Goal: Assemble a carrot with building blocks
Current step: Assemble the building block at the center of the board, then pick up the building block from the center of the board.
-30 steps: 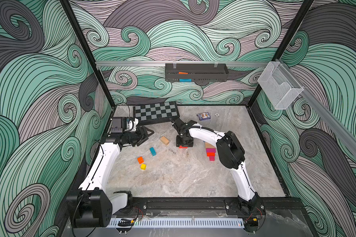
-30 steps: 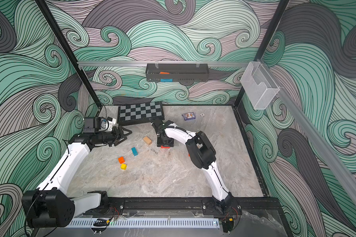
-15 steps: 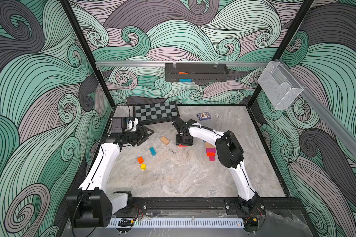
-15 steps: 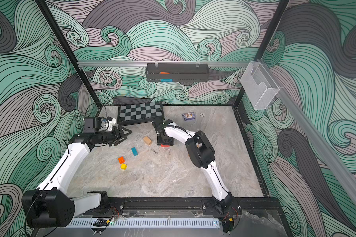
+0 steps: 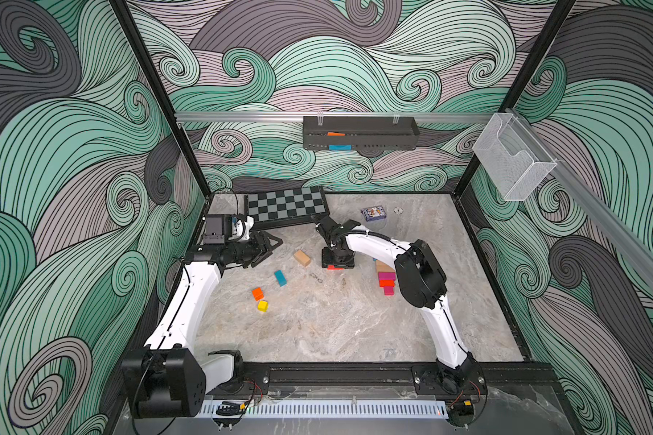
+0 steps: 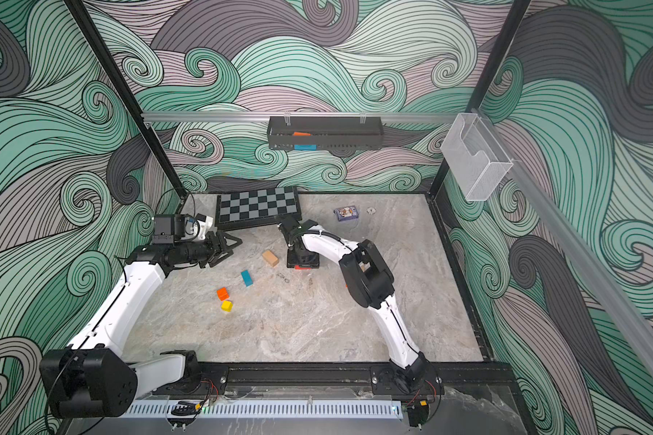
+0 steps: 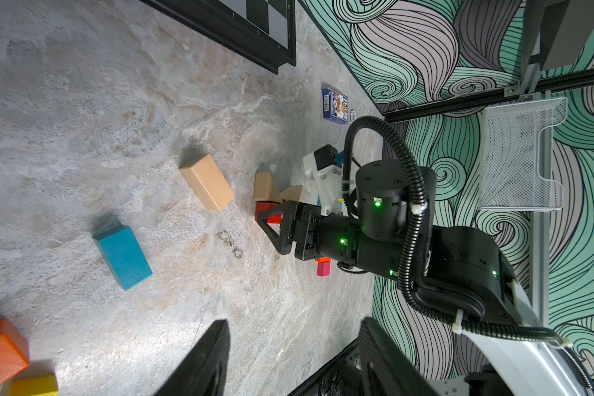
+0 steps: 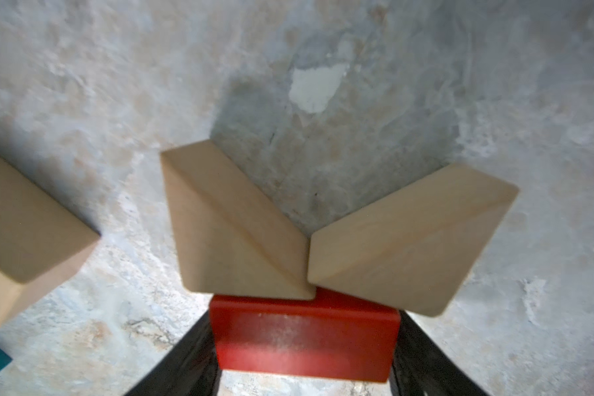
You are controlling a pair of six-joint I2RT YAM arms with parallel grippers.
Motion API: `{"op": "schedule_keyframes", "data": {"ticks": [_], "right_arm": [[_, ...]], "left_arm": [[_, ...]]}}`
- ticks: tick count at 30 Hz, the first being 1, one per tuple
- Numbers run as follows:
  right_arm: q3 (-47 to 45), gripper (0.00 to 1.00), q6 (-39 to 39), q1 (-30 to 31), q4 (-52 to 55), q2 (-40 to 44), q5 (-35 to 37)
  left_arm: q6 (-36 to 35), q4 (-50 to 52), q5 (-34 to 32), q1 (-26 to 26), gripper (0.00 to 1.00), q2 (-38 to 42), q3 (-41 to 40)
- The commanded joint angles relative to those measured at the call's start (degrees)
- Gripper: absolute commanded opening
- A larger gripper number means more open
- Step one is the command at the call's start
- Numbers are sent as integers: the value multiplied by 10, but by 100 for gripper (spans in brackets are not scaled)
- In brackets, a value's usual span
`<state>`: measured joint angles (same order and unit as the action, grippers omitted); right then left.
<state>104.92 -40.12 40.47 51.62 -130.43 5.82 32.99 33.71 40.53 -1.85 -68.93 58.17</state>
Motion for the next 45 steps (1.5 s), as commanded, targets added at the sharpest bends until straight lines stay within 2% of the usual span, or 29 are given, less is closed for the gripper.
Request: {"op": "schedule_keyframes", "data": {"ticks": [1, 2, 3, 6, 7, 11, 17, 22, 26, 33, 37, 42, 45], "right_arm": [[-6, 75, -4, -2, 4, -5, -10], [-6, 77, -4, -2, 5, -4, -11], [-6, 86, -4, -2, 4, -2, -11], [-7, 88, -1, -3, 4, 4, -12], [-7, 98, 0, -3, 5, 8, -13], [-19, 99, 19, -3, 4, 50, -15], [-71, 99, 95, -7, 8, 191, -18], [-119, 99, 155, -18, 18, 321, -59], [-140, 99, 185, -22, 43, 391, -76], [-191, 99, 186, -34, 58, 470, -107], [-217, 99, 184, -43, 58, 505, -114], [-241, 99, 184, -62, 58, 532, -134], [-247, 99, 183, -72, 58, 540, -146]], "left_arm": [[-6, -8, 5, 3, 61, -2, 12], [-6, -8, 4, 3, 61, -1, 13], [-6, -8, 4, 3, 62, 0, 12], [-7, -8, 3, 3, 62, 1, 10], [-8, -9, 4, 3, 62, 1, 10], [-26, -8, 5, 6, 64, -3, 14], [-106, 43, -24, 34, 63, -43, 46], [-172, 80, -80, 88, 62, -111, 77], [-228, 98, -160, 149, 62, -184, 116], [-325, 78, -287, 196, 65, -267, 144], [-350, 50, -341, 202, 66, -291, 144], [-405, -10, -360, 212, 70, -312, 139], [-439, -18, -365, 220, 78, -332, 152]]}}
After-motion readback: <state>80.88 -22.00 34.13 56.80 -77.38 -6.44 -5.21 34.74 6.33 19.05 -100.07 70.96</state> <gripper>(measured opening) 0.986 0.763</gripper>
